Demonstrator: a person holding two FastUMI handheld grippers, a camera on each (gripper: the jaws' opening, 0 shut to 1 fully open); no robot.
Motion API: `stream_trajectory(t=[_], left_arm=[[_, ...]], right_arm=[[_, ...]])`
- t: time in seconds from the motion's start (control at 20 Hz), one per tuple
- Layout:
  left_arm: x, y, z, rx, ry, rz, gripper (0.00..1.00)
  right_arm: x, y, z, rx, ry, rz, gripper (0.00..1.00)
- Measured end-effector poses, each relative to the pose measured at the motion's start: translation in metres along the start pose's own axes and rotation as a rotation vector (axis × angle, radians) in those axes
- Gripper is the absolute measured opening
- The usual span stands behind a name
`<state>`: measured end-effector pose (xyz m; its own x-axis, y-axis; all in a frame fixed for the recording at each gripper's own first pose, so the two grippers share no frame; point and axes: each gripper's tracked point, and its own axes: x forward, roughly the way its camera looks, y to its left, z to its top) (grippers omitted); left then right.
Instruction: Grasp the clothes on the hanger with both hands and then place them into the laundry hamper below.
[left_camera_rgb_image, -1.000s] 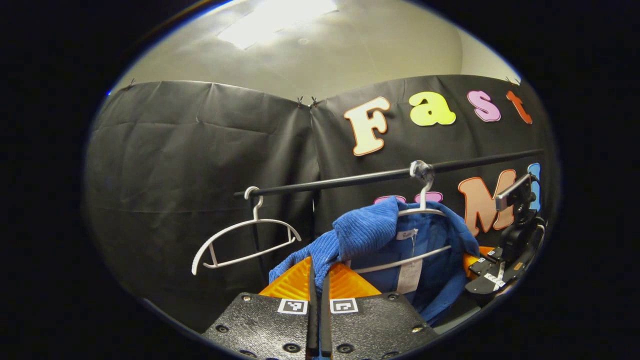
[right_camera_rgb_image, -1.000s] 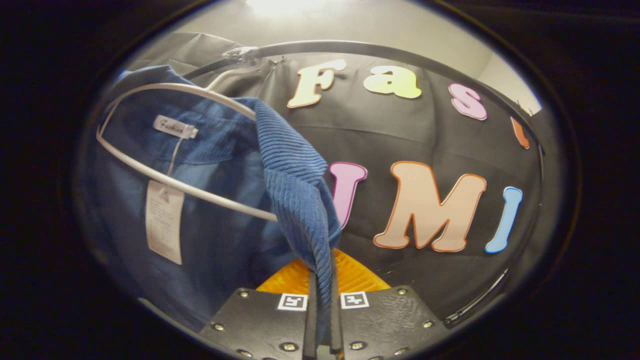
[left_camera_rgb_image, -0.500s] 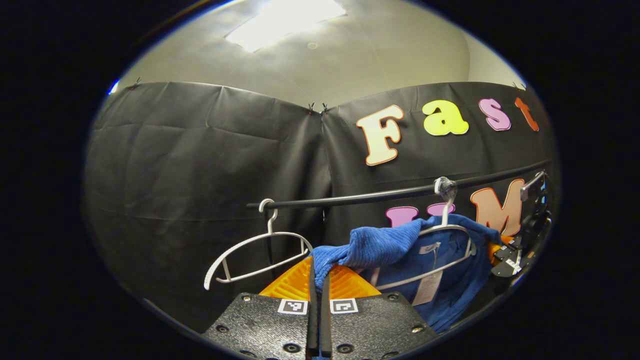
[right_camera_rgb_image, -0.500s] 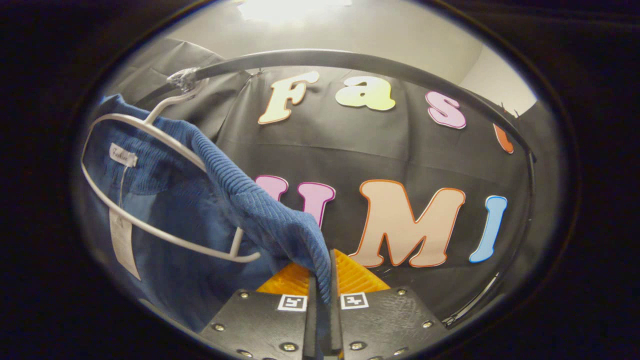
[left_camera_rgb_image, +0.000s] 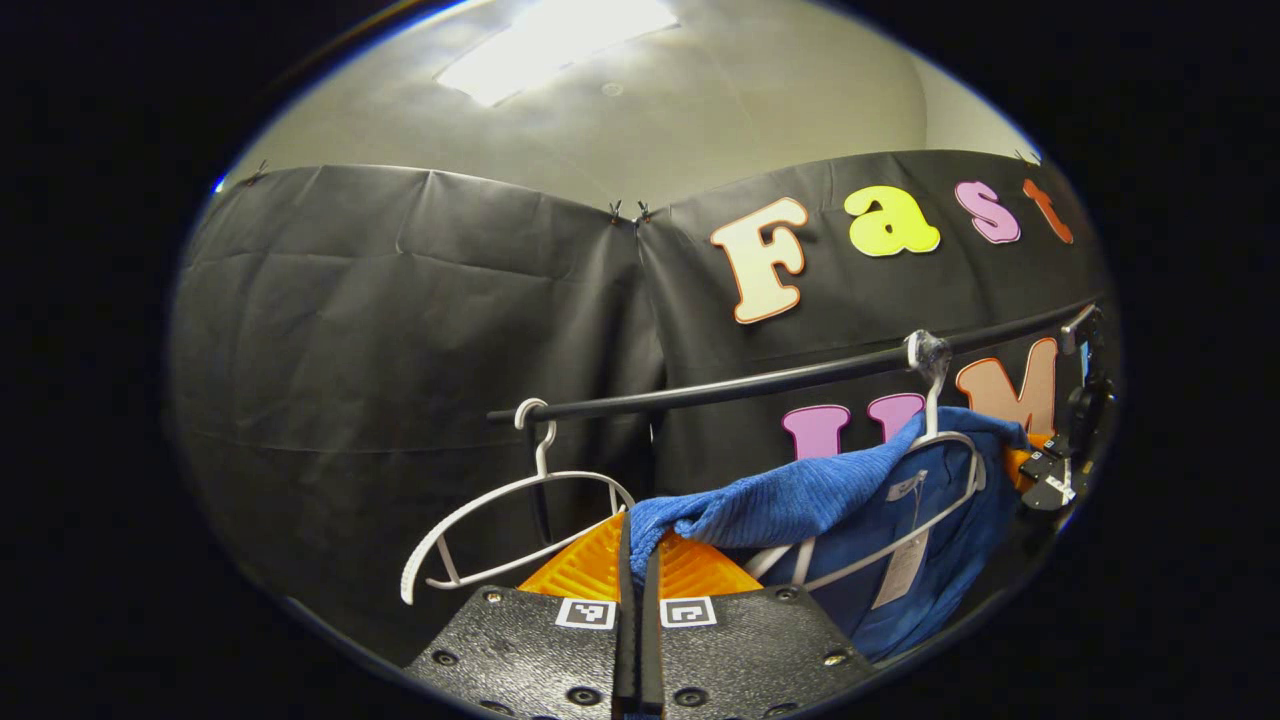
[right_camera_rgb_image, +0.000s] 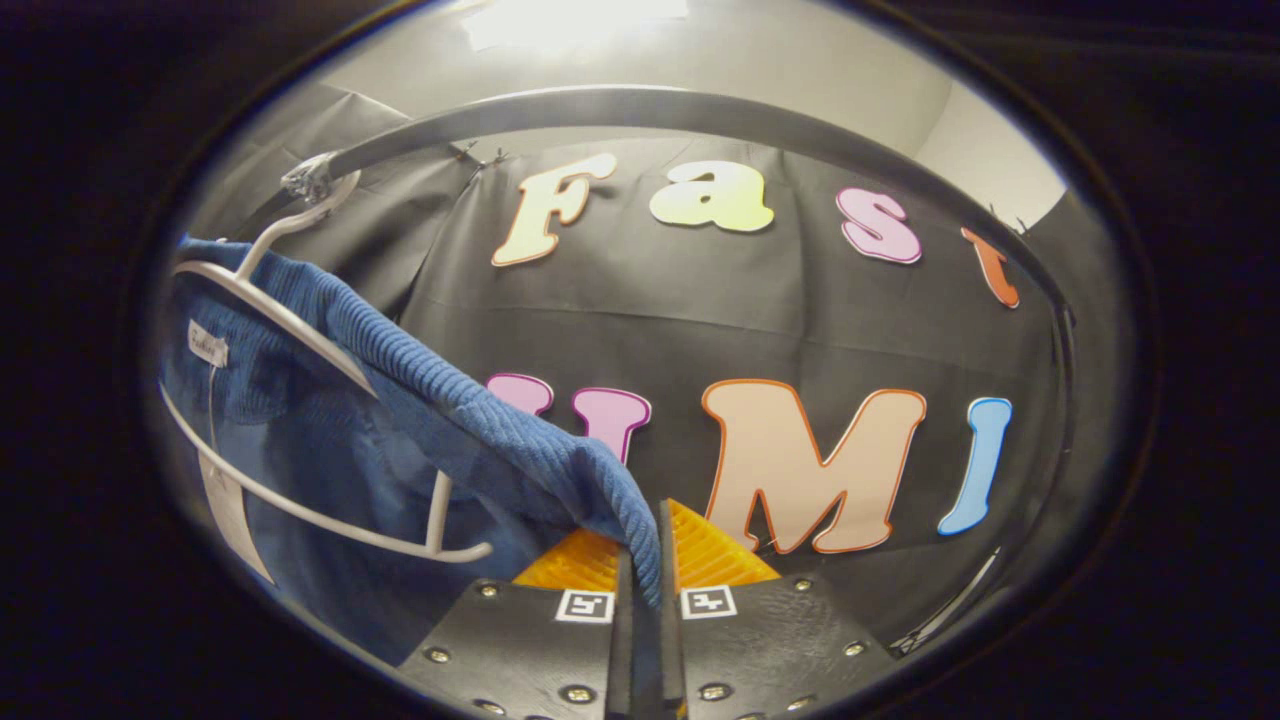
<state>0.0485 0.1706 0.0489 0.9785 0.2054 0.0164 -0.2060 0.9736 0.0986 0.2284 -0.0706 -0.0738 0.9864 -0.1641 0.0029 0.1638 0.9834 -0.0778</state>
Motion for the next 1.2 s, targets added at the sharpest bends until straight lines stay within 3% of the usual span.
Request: stream_trajectory(t=[0.35, 0.45, 0.55, 0.65, 0.75, 1.2], left_arm=[[0.020, -0.002, -0.018, -0.004, 0.005, -0.053, 0.05], [0.023, -0.003, -0.022, -0.011, 0.006, -0.064, 0.00], [0.028, -0.004, -0.027, -0.012, 0.010, -0.075, 0.05], [0.032, -0.006, -0.033, -0.017, 0.014, -0.094, 0.00], [0.035, -0.010, -0.038, -0.026, 0.012, -0.120, 0.05], [0.030, -0.016, -0.054, -0.032, 0.008, -0.162, 0.02]], right_arm=[[0.017, -0.007, 0.010, 0.017, -0.047, -0.029, 0.10], [0.021, -0.007, 0.011, 0.027, -0.053, -0.029, 0.10], [0.023, -0.007, 0.010, 0.008, -0.061, -0.036, 0.10], [0.027, -0.005, 0.007, -0.001, -0.069, -0.042, 0.10], [0.032, -0.003, 0.002, 0.005, -0.065, -0.042, 0.10], [0.042, -0.002, -0.013, 0.000, -0.038, -0.039, 0.10]])
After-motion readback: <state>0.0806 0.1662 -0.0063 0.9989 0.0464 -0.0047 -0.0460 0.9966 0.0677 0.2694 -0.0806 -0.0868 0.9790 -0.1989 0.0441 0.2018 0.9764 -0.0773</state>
